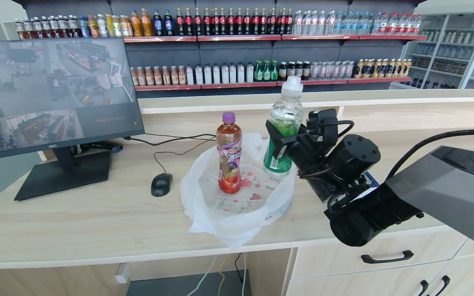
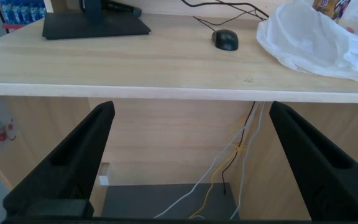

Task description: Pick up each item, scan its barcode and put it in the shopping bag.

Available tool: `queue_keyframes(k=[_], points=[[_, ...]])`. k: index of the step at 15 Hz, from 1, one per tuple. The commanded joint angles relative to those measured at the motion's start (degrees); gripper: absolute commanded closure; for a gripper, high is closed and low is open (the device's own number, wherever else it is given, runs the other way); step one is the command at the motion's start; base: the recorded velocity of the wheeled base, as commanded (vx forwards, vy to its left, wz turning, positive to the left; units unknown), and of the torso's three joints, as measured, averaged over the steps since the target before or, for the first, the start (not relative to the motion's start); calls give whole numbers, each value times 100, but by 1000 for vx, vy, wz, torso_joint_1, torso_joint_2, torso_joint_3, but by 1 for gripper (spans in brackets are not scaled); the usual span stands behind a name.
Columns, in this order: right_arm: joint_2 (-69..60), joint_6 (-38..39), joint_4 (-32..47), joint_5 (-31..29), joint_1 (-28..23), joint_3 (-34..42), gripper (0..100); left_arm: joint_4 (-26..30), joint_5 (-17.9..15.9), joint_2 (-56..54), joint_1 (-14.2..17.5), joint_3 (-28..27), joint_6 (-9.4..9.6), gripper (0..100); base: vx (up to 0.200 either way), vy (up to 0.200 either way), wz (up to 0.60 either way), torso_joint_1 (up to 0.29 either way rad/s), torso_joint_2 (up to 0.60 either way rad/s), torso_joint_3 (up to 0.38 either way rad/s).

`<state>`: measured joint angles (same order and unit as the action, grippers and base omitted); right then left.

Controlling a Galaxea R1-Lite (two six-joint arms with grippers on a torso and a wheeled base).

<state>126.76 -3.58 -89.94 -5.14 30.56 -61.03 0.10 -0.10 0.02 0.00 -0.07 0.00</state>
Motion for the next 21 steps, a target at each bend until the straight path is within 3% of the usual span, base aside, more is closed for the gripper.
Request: queue_keyframes(k=[1, 14, 17, 21], points=[[314, -2, -6, 13, 55, -76, 100, -1, 1, -2, 9, 7, 0, 0, 0, 0, 0, 0, 0, 0], [868, -63, -6, 93, 11, -524, 100, -1, 1, -2, 9, -1, 0, 0, 0, 0, 0, 0, 0, 0], [1009, -327, -6, 514, -85, -516, 100, -1, 1, -2, 0, -1, 0, 0, 0, 0, 0, 0, 0, 0], [1053, -362, -6, 541, -129, -507, 100, -1, 1, -2, 0, -1, -9, 0, 0, 0, 0, 0, 0, 0]])
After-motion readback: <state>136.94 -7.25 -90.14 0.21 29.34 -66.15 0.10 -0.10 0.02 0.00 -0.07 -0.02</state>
